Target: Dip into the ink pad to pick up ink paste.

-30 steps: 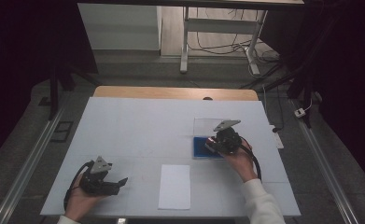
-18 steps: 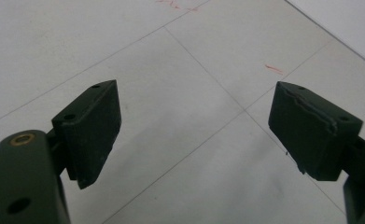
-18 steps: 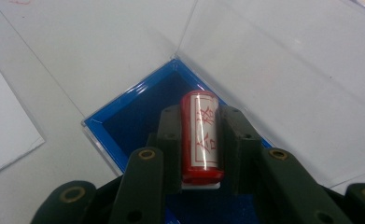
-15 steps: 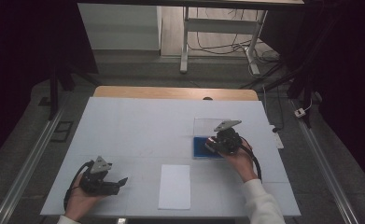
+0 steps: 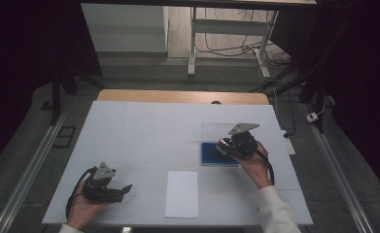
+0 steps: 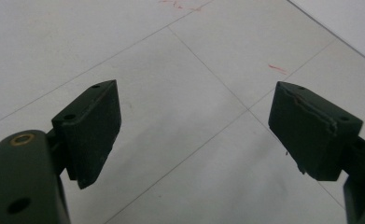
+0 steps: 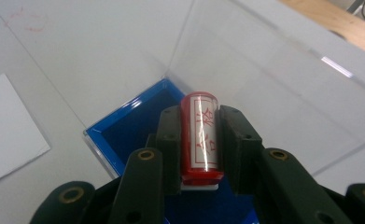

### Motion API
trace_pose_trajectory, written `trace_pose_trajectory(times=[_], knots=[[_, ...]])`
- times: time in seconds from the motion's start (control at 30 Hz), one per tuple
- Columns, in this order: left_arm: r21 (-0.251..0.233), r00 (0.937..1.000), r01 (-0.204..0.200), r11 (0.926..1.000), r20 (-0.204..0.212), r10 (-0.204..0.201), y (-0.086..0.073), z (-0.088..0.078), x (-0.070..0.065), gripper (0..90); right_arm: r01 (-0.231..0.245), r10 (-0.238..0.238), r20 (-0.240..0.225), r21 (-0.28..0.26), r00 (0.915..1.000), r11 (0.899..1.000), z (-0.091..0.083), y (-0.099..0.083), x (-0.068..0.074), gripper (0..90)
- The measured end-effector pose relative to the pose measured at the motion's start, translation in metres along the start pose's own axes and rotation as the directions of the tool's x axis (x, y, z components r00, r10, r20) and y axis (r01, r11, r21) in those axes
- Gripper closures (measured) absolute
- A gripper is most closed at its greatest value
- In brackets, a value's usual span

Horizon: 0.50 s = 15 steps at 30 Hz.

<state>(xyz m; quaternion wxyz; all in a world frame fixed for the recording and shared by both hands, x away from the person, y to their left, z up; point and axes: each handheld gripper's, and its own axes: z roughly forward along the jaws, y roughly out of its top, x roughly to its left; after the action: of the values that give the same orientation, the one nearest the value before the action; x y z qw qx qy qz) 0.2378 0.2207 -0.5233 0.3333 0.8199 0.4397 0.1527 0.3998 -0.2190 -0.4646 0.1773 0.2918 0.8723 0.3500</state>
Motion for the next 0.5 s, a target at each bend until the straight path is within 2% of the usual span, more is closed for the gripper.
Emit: trace_pose_trajectory(times=[0.17,0.3,0.5], knots=[[-0.001,1.0,0.001,1.0,0.001,-0.001,0.0,0.0,0.0,17.7,-0.017,0.017,-0.008,-0.042,0.9998,0.999,-0.015,0.005,-0.002,70.0],[-0.001,1.0,0.001,1.0,-0.002,-0.001,0.0,0.0,0.0,17.7,0.008,-0.008,-0.013,-0.058,0.9999,0.998,-0.02,0.009,0.001,69.9],[0.0,1.0,0.001,1.0,-0.002,-0.001,-0.001,0.0,0.001,17.7,0.021,-0.022,-0.019,-0.063,0.9996,0.998,-0.022,0.012,0.004,69.9]])
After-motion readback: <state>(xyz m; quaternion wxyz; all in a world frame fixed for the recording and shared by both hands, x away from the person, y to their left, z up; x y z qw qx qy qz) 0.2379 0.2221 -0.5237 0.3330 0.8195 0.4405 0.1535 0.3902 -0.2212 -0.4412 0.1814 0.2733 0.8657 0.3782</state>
